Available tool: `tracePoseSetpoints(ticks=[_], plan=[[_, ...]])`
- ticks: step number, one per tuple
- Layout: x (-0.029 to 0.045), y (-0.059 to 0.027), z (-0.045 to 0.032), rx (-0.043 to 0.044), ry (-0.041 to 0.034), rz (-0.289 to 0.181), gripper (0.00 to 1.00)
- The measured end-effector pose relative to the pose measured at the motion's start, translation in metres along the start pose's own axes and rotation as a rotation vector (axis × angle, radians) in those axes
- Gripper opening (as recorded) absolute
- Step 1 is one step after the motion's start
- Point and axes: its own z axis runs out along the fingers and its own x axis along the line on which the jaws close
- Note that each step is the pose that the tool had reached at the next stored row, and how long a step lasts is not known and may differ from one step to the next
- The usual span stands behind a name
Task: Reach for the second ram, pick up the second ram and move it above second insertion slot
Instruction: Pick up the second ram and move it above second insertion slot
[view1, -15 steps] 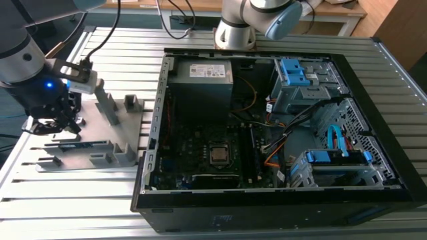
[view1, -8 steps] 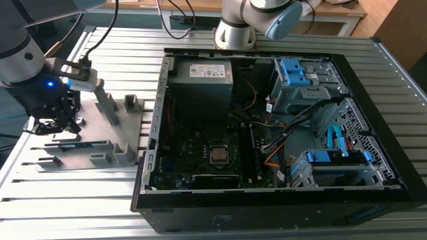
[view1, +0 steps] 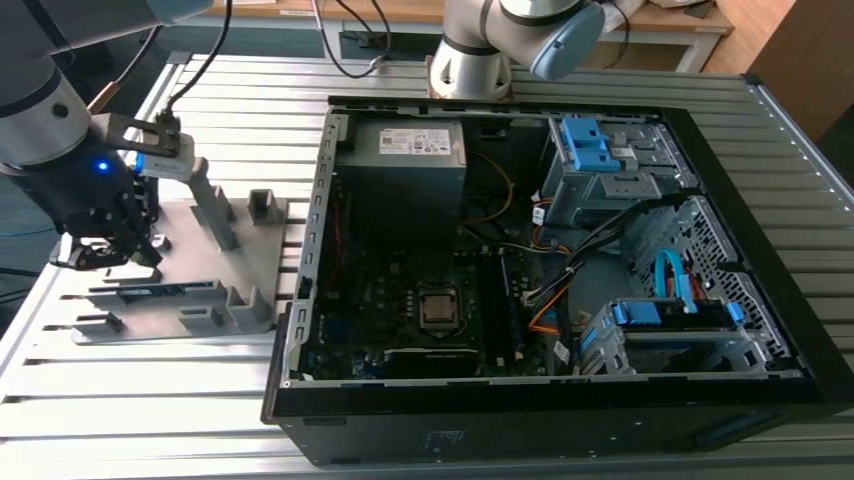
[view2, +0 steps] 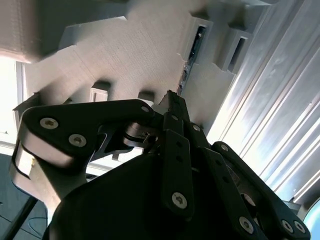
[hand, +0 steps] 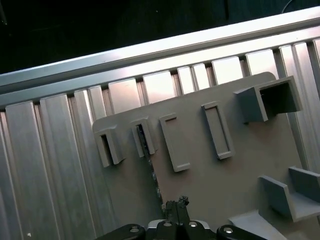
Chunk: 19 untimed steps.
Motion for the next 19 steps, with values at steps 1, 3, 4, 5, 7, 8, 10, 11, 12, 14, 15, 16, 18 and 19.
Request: tracePoseSetpoints(ticks=[1,3,4,5,7,8,10,11,12,14,15,16,18,19], plan=[[0.0,0.0,0.0,-0.0002,0.0,-0.008,0.1],[0.0,0.0,0.0,-0.0006,-0.0001,-0.024,0.1],[0.0,0.0,0.0,-0.0007,-0.0001,-0.032,0.1],[0.0,0.0,0.0,-0.001,-0.0001,-0.04,0.1],[0.0,0.0,0.0,-0.0013,-0.0002,-0.056,0.1],[0.0,0.0,0.0,-0.0015,-0.0002,-0.064,0.1],[0.0,0.0,0.0,-0.0018,-0.0003,-0.079,0.1],[0.0,0.0,0.0,-0.0021,-0.0003,-0.087,0.1],[0.0,0.0,0.0,-0.0023,-0.0003,-0.094,0.1],[0.0,0.0,0.0,-0.0026,-0.0004,-0.11,0.1],[0.0,0.0,0.0,-0.0028,-0.0004,-0.117,0.1],[0.0,0.0,0.0,-0.0029,-0.0005,-0.124,0.1],[0.0,0.0,0.0,-0.0033,-0.0005,-0.138,0.1],[0.0,0.0,0.0,-0.0034,-0.0005,-0.146,0.1]])
